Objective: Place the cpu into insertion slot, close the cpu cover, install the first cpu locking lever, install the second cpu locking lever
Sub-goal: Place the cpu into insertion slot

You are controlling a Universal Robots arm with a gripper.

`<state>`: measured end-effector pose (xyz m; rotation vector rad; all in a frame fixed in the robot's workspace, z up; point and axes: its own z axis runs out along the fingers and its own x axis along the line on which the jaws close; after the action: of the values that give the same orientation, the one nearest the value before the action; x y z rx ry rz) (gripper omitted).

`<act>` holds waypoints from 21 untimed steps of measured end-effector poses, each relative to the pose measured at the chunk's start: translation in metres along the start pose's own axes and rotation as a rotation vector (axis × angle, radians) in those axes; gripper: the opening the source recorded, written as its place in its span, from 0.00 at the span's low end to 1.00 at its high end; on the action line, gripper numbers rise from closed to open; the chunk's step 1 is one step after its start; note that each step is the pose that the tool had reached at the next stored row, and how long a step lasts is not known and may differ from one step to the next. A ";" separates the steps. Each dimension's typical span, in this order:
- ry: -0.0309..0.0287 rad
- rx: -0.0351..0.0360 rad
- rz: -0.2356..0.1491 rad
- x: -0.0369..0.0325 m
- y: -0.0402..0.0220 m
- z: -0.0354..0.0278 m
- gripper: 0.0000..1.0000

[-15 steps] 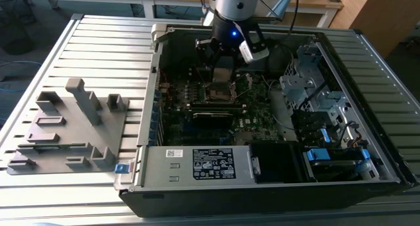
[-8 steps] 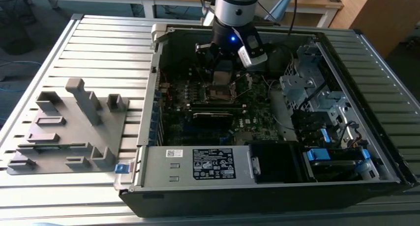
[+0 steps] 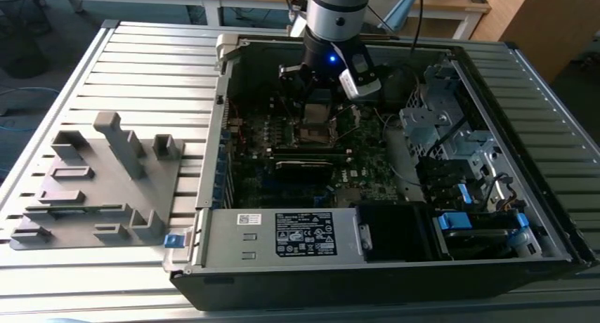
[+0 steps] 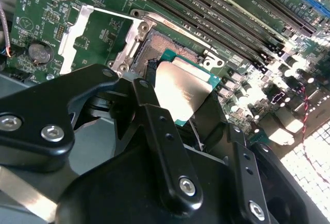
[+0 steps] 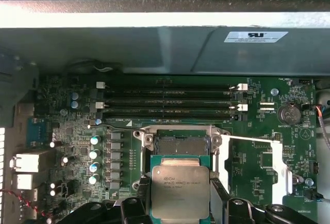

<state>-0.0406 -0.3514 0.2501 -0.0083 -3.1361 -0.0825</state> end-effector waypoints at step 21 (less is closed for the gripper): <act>0.0001 0.0002 0.000 -0.0041 -0.0010 0.0197 0.54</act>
<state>-0.0366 -0.3514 0.2303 -0.0083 -3.1360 -0.0821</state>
